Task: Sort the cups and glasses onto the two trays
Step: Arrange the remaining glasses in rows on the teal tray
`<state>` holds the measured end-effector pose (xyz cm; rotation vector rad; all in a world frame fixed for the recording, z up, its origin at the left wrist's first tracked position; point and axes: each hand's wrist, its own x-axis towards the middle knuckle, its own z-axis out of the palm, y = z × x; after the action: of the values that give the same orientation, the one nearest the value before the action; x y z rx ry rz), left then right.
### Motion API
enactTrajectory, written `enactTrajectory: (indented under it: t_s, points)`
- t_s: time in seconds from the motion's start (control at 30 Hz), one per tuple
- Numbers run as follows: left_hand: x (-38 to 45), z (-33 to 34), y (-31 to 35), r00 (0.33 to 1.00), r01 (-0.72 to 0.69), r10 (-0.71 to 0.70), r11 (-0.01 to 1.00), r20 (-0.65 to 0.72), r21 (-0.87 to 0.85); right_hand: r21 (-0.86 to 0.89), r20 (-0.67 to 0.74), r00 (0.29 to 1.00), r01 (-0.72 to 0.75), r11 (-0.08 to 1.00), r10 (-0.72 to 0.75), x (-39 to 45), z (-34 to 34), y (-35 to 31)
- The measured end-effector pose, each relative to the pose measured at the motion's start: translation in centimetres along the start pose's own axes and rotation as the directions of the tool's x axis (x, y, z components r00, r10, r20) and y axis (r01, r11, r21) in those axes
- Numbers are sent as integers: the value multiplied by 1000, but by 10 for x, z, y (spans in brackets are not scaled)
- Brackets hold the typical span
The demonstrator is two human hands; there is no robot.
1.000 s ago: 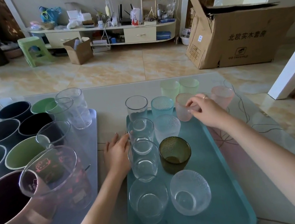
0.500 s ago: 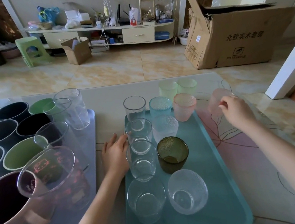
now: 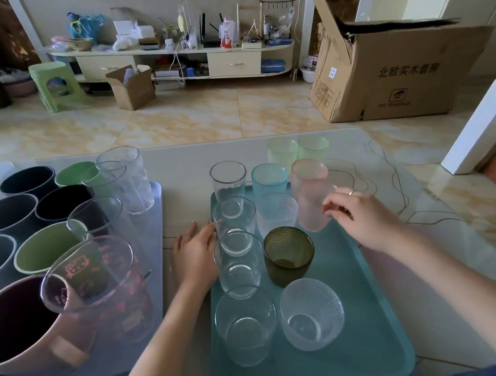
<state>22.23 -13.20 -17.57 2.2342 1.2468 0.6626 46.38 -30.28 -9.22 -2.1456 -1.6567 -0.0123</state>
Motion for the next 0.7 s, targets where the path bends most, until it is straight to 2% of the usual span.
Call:
enactTrajectory:
  t_s: [0.1,0.33,0.4,0.47,0.5,0.57,0.63,0.7]
  points:
    - [1,1,-1,1000,6,-6,1000,-3,9,-96,128,991,52,994,-39,-1,8,3]
    - [-1,1,0,1000,9,-9,1000,-5,17,-181,226,974,21,983,21,-4,-6,-2]
    - [-1,1,-1,1000,11,-11,1000,-8,11,-99,186,982,-22,995,40,-5,-15,-6]
    - [0,1,-1,1000,16,-16,1000,-11,11,55,22,999,-45,997,44,5,-26,-8]
    - [0,1,-1,1000,19,-19,1000,-13,10,67,-69,996,-47,997,51,14,-32,-7]
    - [-1,1,0,1000,23,-23,1000,-16,8,-20,-166,981,-108,994,103,42,-38,1]
    - [-1,1,-2,1000,17,-17,1000,-9,13,-119,-151,972,-198,973,179,77,-39,15]
    - [0,2,-3,1000,18,-18,1000,-6,17,-211,-43,972,-237,948,233,110,-34,31]
